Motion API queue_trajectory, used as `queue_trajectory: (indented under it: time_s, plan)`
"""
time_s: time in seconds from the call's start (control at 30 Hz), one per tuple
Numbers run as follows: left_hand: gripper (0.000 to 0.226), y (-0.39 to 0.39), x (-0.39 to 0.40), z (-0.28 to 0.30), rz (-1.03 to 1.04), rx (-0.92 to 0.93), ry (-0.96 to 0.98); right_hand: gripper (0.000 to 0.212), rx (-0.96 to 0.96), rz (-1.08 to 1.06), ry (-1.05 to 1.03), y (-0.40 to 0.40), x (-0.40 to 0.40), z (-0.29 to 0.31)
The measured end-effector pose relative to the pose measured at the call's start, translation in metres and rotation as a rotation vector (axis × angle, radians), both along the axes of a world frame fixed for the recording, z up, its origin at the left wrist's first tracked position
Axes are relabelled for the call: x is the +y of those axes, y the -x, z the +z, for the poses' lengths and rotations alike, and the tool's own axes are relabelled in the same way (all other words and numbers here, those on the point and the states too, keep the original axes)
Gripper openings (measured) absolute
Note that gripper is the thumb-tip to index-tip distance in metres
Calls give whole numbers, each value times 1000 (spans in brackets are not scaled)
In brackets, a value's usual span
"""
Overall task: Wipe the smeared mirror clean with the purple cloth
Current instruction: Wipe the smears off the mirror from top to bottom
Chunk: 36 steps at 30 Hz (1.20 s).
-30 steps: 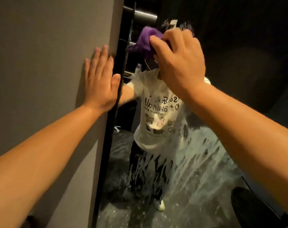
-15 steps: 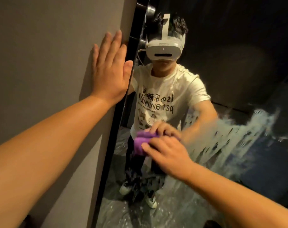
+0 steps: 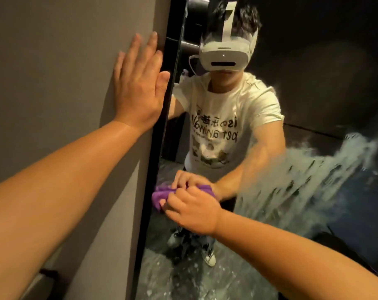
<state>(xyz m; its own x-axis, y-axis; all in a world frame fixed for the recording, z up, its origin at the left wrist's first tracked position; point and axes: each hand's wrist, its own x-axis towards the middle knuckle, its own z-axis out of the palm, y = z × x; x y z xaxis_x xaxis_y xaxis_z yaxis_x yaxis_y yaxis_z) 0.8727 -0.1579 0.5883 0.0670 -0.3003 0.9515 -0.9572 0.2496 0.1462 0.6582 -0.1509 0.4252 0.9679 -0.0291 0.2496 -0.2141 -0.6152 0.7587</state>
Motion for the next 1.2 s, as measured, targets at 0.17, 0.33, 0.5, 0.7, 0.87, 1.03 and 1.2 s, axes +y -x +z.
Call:
queue_trajectory:
  time_s: [0.17, 0.33, 0.5, 0.7, 0.87, 1.03, 1.2]
  plan:
    - [59, 8, 14, 4, 16, 18, -133, 14, -38, -48, -150, 11, 17, -4]
    - [71, 28, 23, -16, 70, 82, -227, 18, -642, 19, 5, 80, 19, 178]
    - [71, 51, 16, -36, 86, 198, -135, 23, -859, -83, 362, 123, -3, 274]
    - [66, 49, -1, -47, 17, 195, 44, 13, -820, -114, 87, 87, 2, 153]
    - [66, 43, -1, -76, -59, 160, 45, 20, -268, -155, -25, 117, 4, -82]
    - [68, 39, -9, -99, -98, 147, 71, 27, -310, -170, -115, 97, 22, -29]
    - [67, 37, -9, -97, -109, 124, 65, 14, -885, -6, 396, 108, 11, 213]
